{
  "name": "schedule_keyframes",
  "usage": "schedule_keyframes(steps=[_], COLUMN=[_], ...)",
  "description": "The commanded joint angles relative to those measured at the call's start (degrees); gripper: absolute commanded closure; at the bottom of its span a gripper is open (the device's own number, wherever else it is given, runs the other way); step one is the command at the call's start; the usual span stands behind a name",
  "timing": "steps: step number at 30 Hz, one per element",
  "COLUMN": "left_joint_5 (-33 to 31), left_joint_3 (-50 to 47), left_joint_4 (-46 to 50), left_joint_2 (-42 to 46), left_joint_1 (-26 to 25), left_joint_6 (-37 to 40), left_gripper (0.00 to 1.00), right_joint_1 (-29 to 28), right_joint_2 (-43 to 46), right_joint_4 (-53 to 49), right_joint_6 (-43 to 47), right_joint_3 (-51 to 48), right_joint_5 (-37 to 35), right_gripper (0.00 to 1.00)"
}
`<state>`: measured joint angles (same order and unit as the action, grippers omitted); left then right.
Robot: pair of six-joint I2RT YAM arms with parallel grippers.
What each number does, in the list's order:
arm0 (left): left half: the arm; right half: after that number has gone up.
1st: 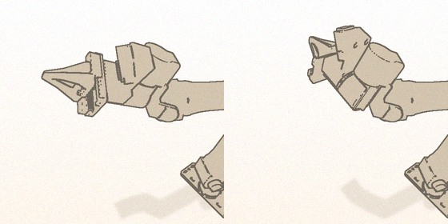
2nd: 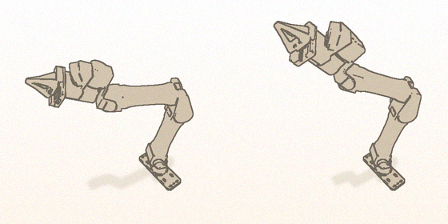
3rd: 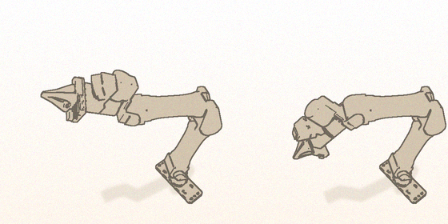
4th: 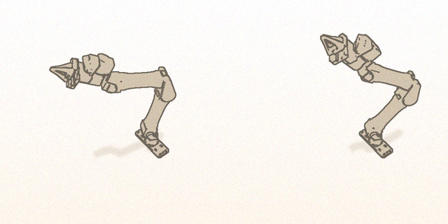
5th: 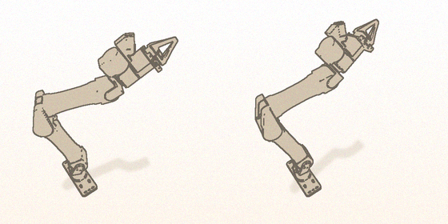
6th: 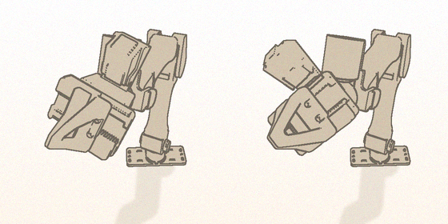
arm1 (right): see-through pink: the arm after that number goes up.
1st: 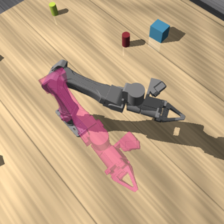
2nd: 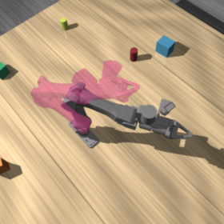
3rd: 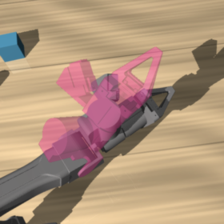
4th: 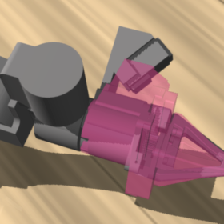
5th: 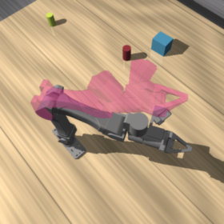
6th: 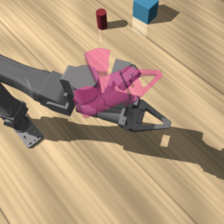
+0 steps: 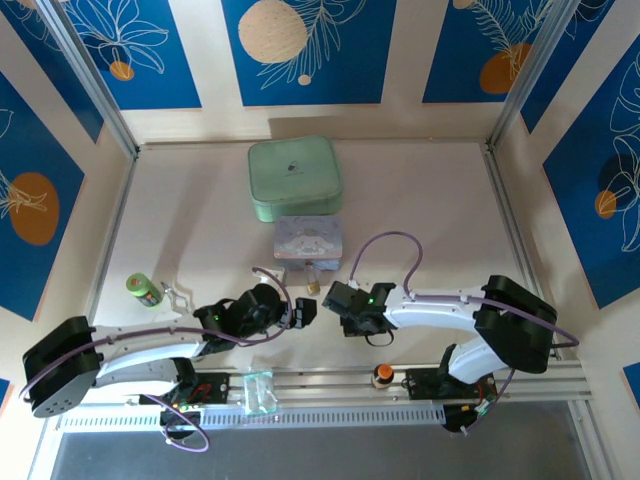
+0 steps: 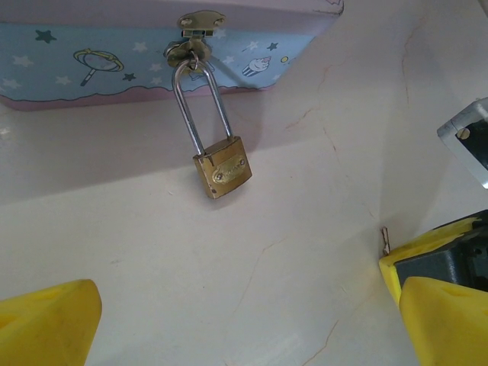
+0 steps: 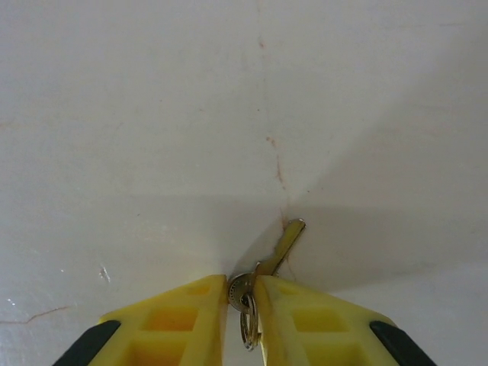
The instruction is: Unlock a padlock with a key
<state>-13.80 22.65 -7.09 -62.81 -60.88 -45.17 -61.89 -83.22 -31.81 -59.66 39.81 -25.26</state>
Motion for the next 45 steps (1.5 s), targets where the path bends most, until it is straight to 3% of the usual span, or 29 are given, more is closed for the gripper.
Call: schedule_keyframes(steps=[1,13,18,24,32,38,45], left_joint_5=[-0.3,-0.1,0.2,1.1,1.5,2.0,1.9], left_joint_3=[-0.3,-0.2,-0.5,0.5,1.6,1.9,2.1], left_joint_4=[-1.9,-3.2,-4.6,-5.3,-4.9,-5.7,-5.9], left_joint_2=[-0.6,-1.9,-2.6,-4.2,-5.9,-7.3,-8.5], left_joint_1=[-0.4,-0.4,-0.3,-0.4,-0.4,-0.4,-0.4], left_joint_6=[-0.8,-1.9,-2.2,-2.5,-2.1,-2.6,-3.5], left_gripper=[0.00,0.00,0.01,0.00,0.00,0.01,0.01], right_joint_1=[0.5,0.0,-1.6,0.5,2.3,2.8,6.7], right_joint_2=[-3.7,-6.2,-2.4,3.3,4.9,5.2,5.5], right_joint_4=[-8.2,-12.8,-12.1,-11.3,-8.5,-3.8,1.3], right_joint_6=[-1.1,-3.0,0.1,2.3,2.8,9.0,10.8], right_joint_3=[-2.5,-0.9,-0.5,-0.1,-3.4,-5.2,-8.6], right_joint_5=[1.2,-2.0,-4.2,-1.0,0.5,2.5,10.6], right_gripper=[0.75,0.73,0.72,0.69,0.65,0.65,0.69])
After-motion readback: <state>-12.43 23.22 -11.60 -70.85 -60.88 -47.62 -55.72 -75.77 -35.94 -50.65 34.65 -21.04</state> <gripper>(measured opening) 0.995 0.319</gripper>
